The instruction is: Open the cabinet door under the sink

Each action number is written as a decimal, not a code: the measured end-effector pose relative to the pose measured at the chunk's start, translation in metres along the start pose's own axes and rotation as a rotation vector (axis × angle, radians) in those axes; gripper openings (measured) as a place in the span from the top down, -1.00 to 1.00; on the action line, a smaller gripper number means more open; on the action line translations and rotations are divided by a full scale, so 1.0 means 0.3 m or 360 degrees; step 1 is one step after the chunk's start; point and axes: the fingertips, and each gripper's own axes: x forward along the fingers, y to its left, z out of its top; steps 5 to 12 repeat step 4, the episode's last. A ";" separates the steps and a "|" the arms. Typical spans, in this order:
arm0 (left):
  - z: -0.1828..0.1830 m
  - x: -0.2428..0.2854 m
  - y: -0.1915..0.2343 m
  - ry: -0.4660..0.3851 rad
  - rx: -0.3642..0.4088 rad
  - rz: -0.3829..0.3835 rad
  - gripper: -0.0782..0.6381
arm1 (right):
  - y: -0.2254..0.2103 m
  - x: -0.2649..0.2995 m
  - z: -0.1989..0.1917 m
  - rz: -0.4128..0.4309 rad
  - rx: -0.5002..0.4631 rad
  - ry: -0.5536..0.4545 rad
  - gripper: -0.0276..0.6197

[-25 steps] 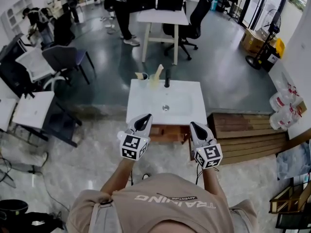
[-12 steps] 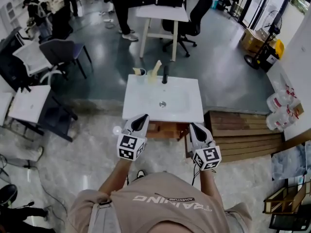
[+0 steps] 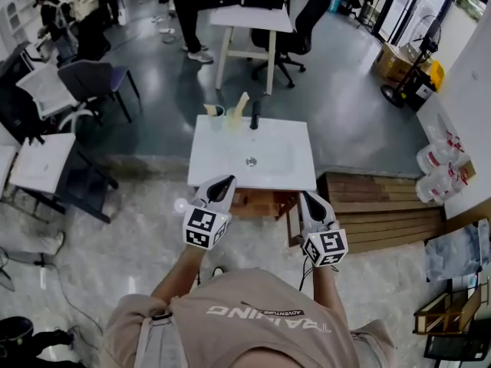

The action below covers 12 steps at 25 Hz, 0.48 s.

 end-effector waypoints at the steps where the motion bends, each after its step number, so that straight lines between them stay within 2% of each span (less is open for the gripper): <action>1: 0.000 0.000 -0.008 0.0002 0.0004 -0.0008 0.73 | -0.006 -0.003 -0.003 -0.0007 0.0013 -0.0002 0.91; 12: -0.007 -0.009 -0.022 0.0014 0.0010 -0.0017 0.73 | -0.010 -0.013 -0.010 -0.0014 0.0044 -0.0005 0.91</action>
